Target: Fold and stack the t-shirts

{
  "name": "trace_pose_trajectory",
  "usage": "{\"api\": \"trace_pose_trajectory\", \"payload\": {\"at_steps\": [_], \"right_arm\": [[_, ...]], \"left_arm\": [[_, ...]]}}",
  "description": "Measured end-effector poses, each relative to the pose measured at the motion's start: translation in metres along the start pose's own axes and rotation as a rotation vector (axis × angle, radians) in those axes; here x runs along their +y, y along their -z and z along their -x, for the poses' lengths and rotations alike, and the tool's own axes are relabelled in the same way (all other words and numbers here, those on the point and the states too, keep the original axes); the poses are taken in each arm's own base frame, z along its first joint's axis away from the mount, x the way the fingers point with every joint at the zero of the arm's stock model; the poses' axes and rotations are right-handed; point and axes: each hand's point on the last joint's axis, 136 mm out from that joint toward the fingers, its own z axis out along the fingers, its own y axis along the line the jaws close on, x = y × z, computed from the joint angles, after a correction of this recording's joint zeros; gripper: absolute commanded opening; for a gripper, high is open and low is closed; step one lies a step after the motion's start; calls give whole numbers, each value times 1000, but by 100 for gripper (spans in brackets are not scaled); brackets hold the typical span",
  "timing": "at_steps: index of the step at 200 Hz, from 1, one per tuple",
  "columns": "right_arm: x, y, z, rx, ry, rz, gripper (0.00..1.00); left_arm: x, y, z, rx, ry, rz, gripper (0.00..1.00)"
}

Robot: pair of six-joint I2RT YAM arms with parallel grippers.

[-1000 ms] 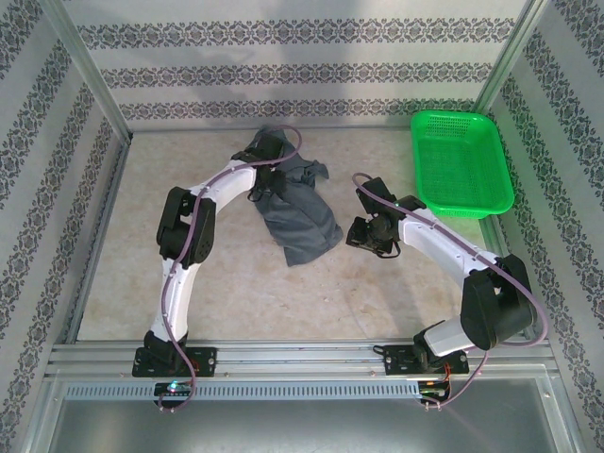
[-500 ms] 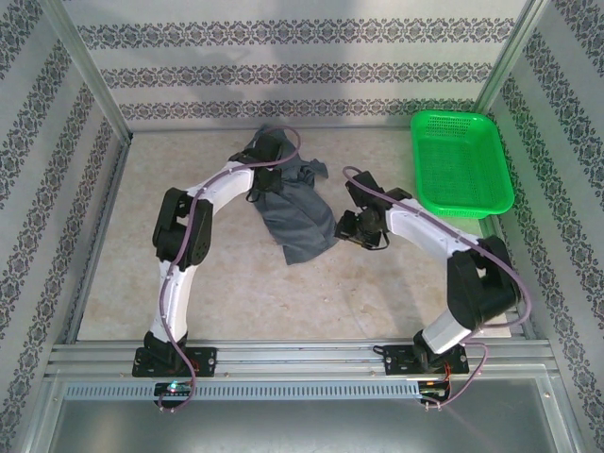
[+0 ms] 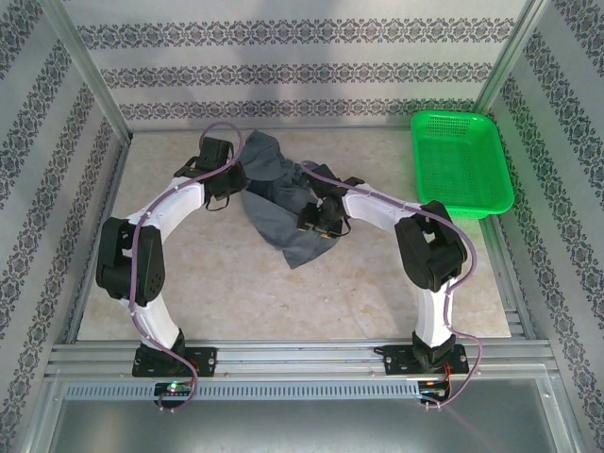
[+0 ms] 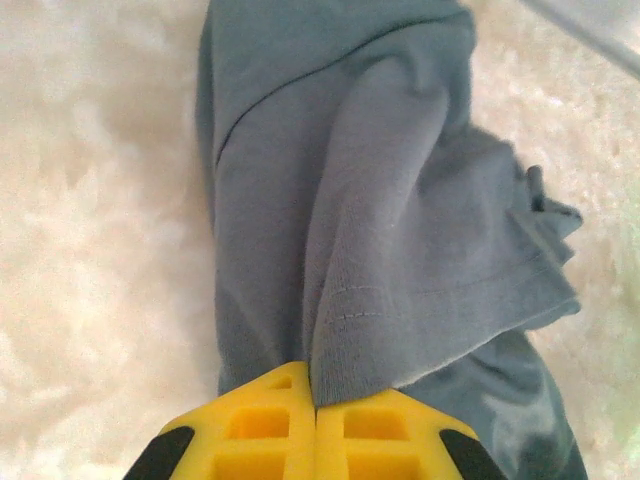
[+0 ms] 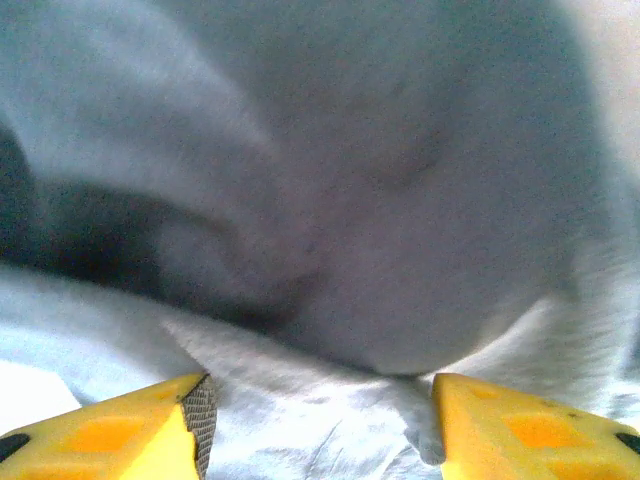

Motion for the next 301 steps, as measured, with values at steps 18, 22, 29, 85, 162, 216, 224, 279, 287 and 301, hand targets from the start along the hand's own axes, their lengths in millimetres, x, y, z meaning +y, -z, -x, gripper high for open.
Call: {"api": "trace_pose_trajectory", "payload": {"at_steps": [18,22,29,85,162,216,224,279,287,301], "right_arm": [[9,-2,-9,17,22,14,64],[10,-2,-11,20,27,17,64],[12,-3,-13,24,33,19,64],[-15,-17,-36,92,12,-44,62],[-103,6,12,78,-145,-173,27],[-138,36,46,-15,-97,-255,51],[-133,45,46,-34,-83,-253,54],[-107,106,26,-177,-69,-157,57],[-106,106,22,-173,-76,-150,58],[-108,100,14,-149,-102,-138,58]], "left_arm": [[12,1,-15,31,60,7,0],[15,3,-19,35,75,12,0],[20,7,-24,39,99,20,0],[99,70,-90,-9,453,86,0],[86,89,-185,217,592,45,60],[49,135,-94,64,456,59,59],[49,129,-85,62,443,86,59],[48,32,-46,206,256,287,59],[48,20,-45,228,223,305,60],[49,4,-45,265,164,335,62]]}}
